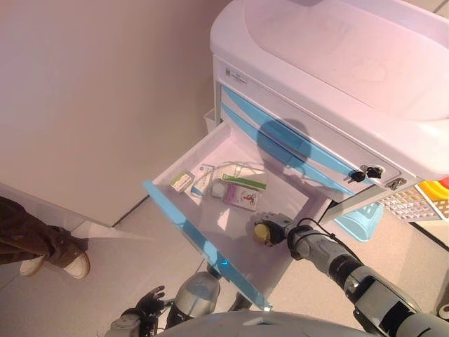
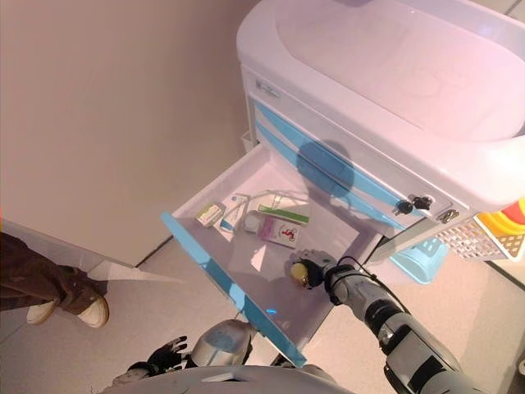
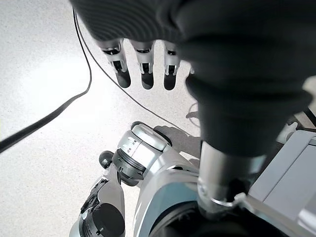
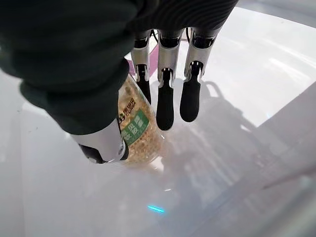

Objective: Open the drawer and pick up the medicine

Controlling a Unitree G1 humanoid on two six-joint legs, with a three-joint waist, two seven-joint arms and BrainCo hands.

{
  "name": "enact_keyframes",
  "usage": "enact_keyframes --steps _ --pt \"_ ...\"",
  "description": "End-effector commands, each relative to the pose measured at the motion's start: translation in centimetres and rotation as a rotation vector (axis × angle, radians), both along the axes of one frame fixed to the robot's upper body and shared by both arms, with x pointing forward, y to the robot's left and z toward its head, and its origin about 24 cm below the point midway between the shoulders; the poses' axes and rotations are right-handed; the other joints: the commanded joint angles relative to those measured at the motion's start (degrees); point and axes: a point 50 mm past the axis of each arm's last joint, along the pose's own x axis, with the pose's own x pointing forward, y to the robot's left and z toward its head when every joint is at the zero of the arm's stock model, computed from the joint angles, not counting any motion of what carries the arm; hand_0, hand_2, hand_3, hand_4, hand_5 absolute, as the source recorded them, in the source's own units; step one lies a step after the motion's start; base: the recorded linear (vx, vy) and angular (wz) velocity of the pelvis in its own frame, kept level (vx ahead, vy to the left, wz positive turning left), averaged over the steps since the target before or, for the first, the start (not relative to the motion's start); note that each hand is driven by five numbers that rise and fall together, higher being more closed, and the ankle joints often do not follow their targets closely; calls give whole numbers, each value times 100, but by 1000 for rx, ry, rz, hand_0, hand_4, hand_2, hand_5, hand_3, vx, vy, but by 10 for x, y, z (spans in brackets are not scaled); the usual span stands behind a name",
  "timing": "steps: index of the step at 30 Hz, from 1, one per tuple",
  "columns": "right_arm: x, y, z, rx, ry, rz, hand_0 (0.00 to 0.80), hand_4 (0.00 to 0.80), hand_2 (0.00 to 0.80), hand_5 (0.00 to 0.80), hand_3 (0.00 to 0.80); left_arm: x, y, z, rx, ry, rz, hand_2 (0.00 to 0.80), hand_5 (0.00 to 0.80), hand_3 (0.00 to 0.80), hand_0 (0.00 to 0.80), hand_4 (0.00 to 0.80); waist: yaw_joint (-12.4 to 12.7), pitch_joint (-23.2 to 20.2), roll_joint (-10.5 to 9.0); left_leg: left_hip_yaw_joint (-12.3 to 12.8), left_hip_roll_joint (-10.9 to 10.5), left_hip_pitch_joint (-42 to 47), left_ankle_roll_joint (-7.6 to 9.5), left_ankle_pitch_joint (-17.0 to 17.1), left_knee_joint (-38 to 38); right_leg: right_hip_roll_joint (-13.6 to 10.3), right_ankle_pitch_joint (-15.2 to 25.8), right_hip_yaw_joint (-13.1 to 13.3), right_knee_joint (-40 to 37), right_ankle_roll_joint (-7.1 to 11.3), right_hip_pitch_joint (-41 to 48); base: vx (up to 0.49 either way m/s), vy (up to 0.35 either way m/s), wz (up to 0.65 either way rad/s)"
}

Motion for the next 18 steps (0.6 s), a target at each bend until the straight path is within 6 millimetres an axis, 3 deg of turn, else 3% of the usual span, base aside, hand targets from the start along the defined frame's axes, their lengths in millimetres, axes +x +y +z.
enact_keyframes --steps 1,10,18 --pt "2 18 10 68 -51 62 800 800 800 800 800 -2 2 1 15 -2 -61 0 0 0 0 0 98 -141 -106 336 -164 -90 -1 -754 548 -387 347 413 445 555 -457 0 0 0" --pt "4 21 22 64 -115 145 800 800 800 800 800 -4 6 1 24 5 -63 0 0 0 0 0 58 -213 -212 333 -168 -11 31 -789 511 -372 359 492 403 574 -394 0 0 0" --pt "3 22 69 247 -51 169 800 800 800 800 800 -8 22 5 61 16 -37 0 0 0 0 0 -241 -338 -454 403 -123 175 51 -834 369 -322 416 763 259 643 -273 -20 -33 -6"
